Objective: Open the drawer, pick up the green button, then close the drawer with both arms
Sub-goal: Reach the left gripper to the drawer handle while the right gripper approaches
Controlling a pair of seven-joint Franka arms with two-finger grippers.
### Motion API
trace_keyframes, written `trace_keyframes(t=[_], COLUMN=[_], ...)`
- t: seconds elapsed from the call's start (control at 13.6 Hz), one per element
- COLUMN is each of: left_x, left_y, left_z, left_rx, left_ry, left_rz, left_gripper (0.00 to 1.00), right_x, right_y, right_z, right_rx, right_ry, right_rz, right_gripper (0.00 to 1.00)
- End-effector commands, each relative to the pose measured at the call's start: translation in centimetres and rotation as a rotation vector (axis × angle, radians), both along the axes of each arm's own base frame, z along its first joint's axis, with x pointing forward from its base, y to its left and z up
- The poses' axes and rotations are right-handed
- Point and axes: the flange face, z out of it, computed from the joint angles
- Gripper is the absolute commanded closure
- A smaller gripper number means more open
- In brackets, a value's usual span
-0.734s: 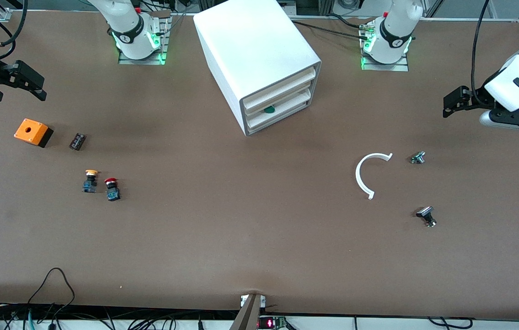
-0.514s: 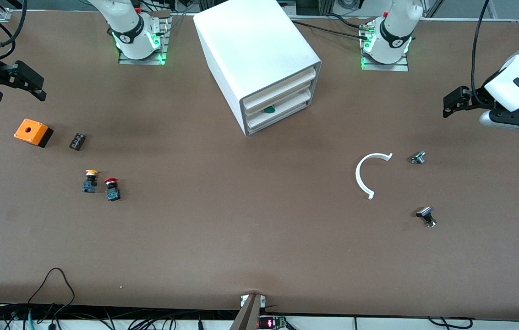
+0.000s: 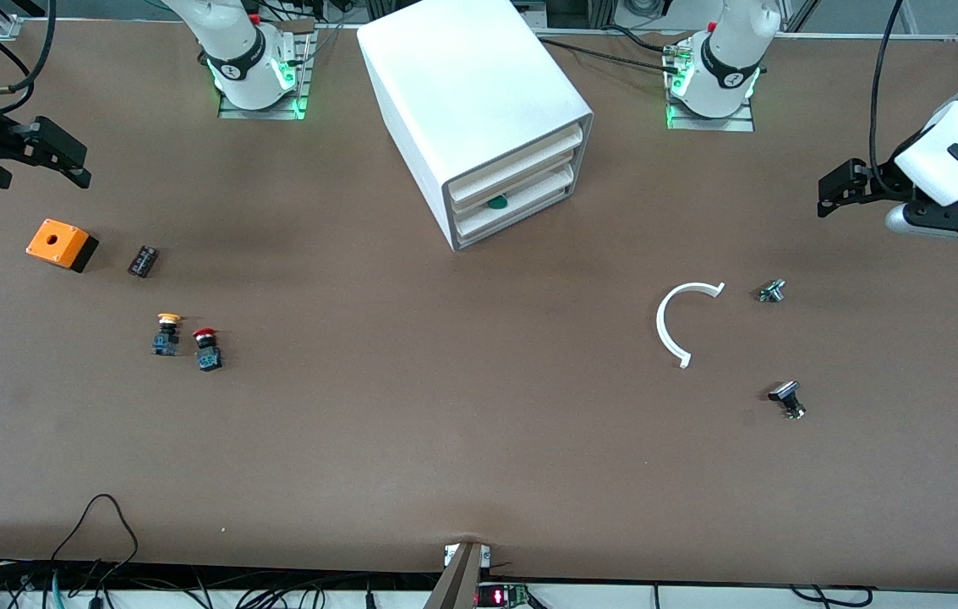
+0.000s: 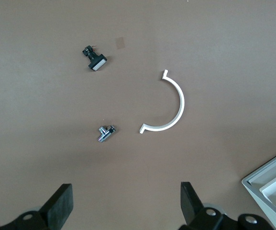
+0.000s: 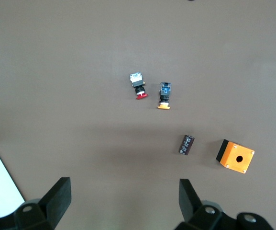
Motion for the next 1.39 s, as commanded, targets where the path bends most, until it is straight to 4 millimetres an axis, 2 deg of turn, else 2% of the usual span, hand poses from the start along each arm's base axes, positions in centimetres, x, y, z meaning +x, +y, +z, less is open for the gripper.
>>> trace_keyframes(t=[0.0,0.22,0.44,0.51,0.59,0.81,1.03,1.17,1.32], left_x=[0.0,-0.6,-1.8,-1.9,-2.2,-2.4,-0.9,0.0,-0.2], left_y=[-0.1,-0.4,-1.0,-1.6,-2.0,-3.7,-5.8,-6.6,-7.3], left_z=[0.4,0.0,-0.6,-1.4,-1.5,-2.0,-4.9,-7.8,-11.0], left_rx=[-0.009,-0.01,-0.128,-0.157,-0.185,-0.331,-0.515,-0.646,-0.778], left_ry=[0.026,0.08,0.19,0.234,0.263,0.341,0.411,0.446,0.555], left_rz=[0.007,0.0,0.005,-0.001,-0.007,-0.018,-0.025,-0.157,-0.256], left_gripper=[0.01,0.01,0.01,0.01,0.01,0.01,0.01,0.01,0.01], right_x=[0.2,1.5,2.8,3.2,3.6,4.6,5.0,5.0,5.1], right_y=[-0.2,0.2,1.2,2.0,3.4,6.0,8.4,10.1,12.0], right_z=[-0.8,-3.5,-6.0,-6.7,-7.6,-10.3,-11.6,-12.2,-13.2], right_rx=[0.01,0.031,0.1,0.1,0.099,0.096,0.088,0.082,0.075], right_ry=[0.023,0.063,0.105,0.108,0.113,0.142,0.151,0.159,0.163], right_rz=[-0.023,-0.033,-0.1,-0.121,-0.133,-0.155,-0.204,-0.217,-0.252], right_gripper=[0.0,0.0,0.0,0.0,0.0,0.0,0.0,0.0,0.0])
